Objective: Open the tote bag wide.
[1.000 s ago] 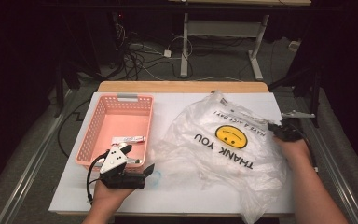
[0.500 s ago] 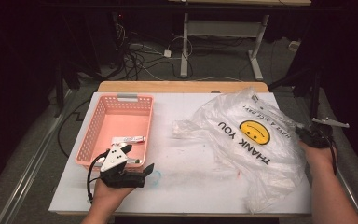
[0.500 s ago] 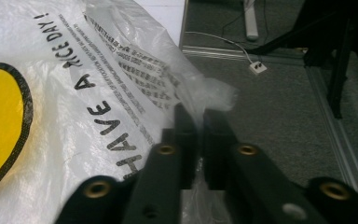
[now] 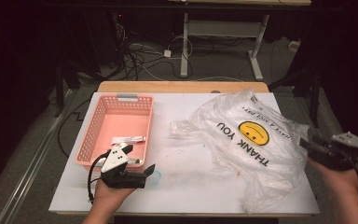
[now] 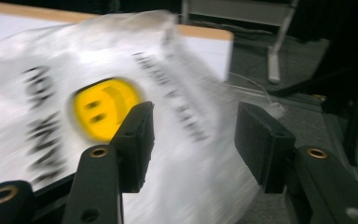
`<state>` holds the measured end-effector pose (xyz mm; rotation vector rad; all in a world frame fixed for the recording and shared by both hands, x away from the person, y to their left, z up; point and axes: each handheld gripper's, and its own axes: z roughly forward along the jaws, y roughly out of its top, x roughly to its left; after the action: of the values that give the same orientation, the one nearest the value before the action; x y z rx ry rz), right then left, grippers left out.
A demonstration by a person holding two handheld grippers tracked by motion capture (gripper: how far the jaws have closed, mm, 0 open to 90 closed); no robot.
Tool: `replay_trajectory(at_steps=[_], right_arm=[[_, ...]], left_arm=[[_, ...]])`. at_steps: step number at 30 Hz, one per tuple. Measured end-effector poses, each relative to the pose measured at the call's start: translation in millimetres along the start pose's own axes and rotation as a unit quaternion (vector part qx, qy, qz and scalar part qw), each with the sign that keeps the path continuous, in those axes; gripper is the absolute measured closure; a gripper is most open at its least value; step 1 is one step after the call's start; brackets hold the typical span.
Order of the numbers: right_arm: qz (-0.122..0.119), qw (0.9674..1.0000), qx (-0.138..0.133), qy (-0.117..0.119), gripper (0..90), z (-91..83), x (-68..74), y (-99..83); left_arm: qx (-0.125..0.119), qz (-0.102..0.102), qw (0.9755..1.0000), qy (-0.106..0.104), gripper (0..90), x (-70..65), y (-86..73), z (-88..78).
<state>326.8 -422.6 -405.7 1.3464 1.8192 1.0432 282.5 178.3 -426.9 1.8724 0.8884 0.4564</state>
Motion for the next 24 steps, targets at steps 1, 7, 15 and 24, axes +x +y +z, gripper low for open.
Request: replay_trajectory(at_steps=[1,7,15,24], right_arm=[[-0.002,0.9999,0.0,0.013,48.9,-8.7,13.0,-6.9],[-0.022,0.9966,0.021,0.076,48.9,-33.1,79.6,-43.0],[-0.063,0.9839,0.081,0.146,33.2,-20.5,146.4,-68.3],[-0.092,0.982,0.124,0.109,54.7,-6.6,147.2,-80.3]], left_arm=[[0.0,0.0,1.0,0.0,0.3,0.0,-0.1,-0.1],[0.0,-0.004,1.0,0.001,0.3,0.5,-1.1,-0.5],[0.0,-0.003,1.0,-0.001,0.3,-0.7,-1.2,-0.3],[-0.001,-0.002,1.0,-0.002,0.3,0.7,-1.8,-0.7]])
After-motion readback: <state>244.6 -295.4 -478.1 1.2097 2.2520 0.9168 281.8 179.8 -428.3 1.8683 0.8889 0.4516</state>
